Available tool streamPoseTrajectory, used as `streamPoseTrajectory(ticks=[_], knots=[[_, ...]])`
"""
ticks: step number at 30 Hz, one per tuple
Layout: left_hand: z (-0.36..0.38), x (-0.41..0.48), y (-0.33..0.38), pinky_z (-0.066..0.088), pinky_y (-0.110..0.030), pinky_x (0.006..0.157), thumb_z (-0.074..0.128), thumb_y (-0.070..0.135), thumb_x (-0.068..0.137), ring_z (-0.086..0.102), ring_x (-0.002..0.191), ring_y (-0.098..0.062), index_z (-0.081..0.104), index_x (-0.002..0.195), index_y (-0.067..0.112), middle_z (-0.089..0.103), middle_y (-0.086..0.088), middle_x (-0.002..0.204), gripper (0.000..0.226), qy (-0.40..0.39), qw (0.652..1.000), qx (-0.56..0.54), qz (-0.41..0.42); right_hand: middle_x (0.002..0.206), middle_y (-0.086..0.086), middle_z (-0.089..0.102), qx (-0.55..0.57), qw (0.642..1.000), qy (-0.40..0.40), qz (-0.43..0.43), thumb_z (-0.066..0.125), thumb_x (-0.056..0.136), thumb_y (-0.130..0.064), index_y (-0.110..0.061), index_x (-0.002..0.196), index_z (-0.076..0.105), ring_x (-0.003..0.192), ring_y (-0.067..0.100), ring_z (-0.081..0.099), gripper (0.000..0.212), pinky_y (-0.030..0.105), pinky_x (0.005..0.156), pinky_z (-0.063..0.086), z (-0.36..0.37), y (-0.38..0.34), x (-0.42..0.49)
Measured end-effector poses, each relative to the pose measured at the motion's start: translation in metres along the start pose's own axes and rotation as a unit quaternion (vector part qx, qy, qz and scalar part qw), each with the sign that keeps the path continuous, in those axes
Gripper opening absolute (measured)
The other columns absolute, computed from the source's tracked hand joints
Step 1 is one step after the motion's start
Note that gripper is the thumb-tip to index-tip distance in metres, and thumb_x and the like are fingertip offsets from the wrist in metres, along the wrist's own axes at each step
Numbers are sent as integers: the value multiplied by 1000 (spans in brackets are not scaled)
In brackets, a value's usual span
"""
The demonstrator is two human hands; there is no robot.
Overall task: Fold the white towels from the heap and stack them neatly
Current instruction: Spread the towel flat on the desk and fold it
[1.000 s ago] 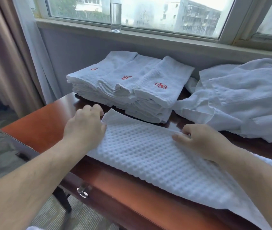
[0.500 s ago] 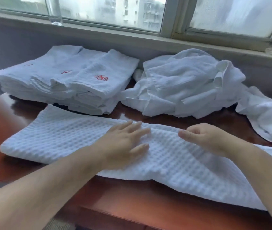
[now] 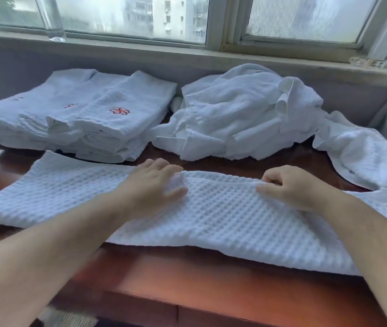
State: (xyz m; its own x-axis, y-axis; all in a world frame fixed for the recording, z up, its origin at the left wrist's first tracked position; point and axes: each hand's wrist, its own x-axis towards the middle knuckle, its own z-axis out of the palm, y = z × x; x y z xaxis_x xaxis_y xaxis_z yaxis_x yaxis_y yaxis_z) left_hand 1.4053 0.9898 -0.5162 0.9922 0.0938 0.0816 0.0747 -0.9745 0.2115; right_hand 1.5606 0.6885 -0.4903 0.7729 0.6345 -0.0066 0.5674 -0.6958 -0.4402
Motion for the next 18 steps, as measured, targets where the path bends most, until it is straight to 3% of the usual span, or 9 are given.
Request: streamPoseTrajectory(ticks=[2, 3, 5, 8, 12, 16, 18], knots=[[-5, 17, 7, 35, -33, 96, 42, 69, 87, 41, 107, -10, 55, 116, 39, 49, 19, 105, 43, 14, 1000, -6, 7, 54, -18, 53, -11, 1000, 9, 11, 66, 84, -52, -26, 68, 60, 51, 2, 47, 30, 27, 55, 40, 1, 0, -3], [-6, 23, 10, 34, -32, 87, 45, 64, 90, 41, 99, -10, 54, 100, 38, 47, 20, 95, 29, 18, 1000, 1, 24, 55, -19, 54, -11, 1000, 18, 15, 66, 85, -52, -29, 69, 61, 52, 2, 48, 28, 27, 55, 41, 2, -1, -5], [-3, 28, 12, 31, -31, 77, 46, 54, 97, 45, 94, -13, 46, 85, 34, 46, 17, 87, 23, 38, 998, -6, 50, 57, -21, 57, 11, 998, 55, 14, 67, 87, -50, -33, 69, 64, 55, -1, 52, 25, 25, 56, 40, 4, -4, -7], [1, 30, 11, 33, -30, 69, 42, 62, 91, 49, 86, -13, 43, 85, 33, 49, 16, 86, 30, 51, 995, -79, 39, 67, -24, 62, 60, 991, 120, 5, 69, 87, -49, -34, 73, 68, 66, -4, 58, 21, 23, 59, 40, -1, -9, -7], [6, 35, 11, 35, -34, 81, 39, 72, 86, 45, 82, -6, 48, 82, 32, 48, 19, 83, 41, 22, 998, -21, 63, 70, -19, 64, 1, 996, 83, 21, 68, 87, -50, -37, 72, 66, 66, 1, 59, 21, 23, 59, 39, 0, -14, -6], [2, 41, 2, 30, -29, 53, 29, 76, 84, 50, 69, -8, 42, 74, 32, 51, 12, 73, 47, 117, 991, -18, 62, 72, -15, 64, -17, 993, 114, 20, 65, 90, -49, -37, 74, 63, 72, 4, 59, 21, 26, 59, 39, 4, -13, -2], [0, 45, 0, 28, -28, 52, 28, 80, 80, 50, 70, -8, 41, 80, 38, 51, 14, 74, 45, 117, 991, 13, 55, 74, -15, 64, -24, 990, 142, 14, 64, 91, -51, -37, 77, 62, 73, 4, 60, 19, 28, 60, 43, 2, -13, 0]])
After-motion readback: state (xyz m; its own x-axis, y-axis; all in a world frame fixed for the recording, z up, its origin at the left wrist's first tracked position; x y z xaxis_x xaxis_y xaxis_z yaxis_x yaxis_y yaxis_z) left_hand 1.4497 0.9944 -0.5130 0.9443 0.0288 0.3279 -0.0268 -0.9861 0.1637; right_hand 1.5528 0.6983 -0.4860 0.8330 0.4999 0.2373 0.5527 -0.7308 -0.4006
